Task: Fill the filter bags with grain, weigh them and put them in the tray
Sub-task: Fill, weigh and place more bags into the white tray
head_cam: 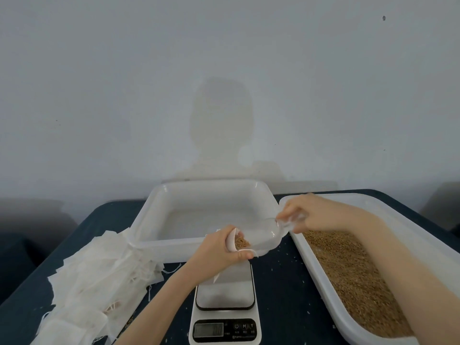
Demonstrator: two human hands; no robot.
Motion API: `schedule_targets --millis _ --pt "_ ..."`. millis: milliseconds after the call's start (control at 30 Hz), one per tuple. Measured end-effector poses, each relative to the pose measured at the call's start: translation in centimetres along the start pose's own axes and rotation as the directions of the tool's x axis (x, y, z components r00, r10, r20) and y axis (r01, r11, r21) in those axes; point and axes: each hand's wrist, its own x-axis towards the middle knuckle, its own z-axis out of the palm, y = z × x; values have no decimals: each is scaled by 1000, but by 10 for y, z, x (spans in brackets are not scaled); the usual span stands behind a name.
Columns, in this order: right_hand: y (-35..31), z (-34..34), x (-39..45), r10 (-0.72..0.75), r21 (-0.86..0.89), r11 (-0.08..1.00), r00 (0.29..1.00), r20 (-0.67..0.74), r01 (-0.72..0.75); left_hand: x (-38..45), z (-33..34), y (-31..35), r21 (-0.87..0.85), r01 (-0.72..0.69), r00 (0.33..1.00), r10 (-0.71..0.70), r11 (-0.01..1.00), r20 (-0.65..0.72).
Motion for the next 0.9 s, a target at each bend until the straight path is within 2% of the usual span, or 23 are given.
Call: schedule_targets --millis 200,633,700,800,900 --pt "36 18 -3 -44 197 979 998 -38 51 1 4 4 -123 -24 1000 25 992 7" --pt "54 30 -9 -25 335 941 998 -52 41 2 8 7 -397 66 997 -44 916 63" --pt "58 33 -11 -7 369 929 997 -75 34 2 6 8 -448 73 997 -48 891 67" --pt "69 37 -17 31 406 914 991 -127 23 4 6 5 -425 108 994 -93 899 57" --pt "83 37 -28 149 381 923 968 -201 -63 7 9 2 -416 142 989 -143 898 28"
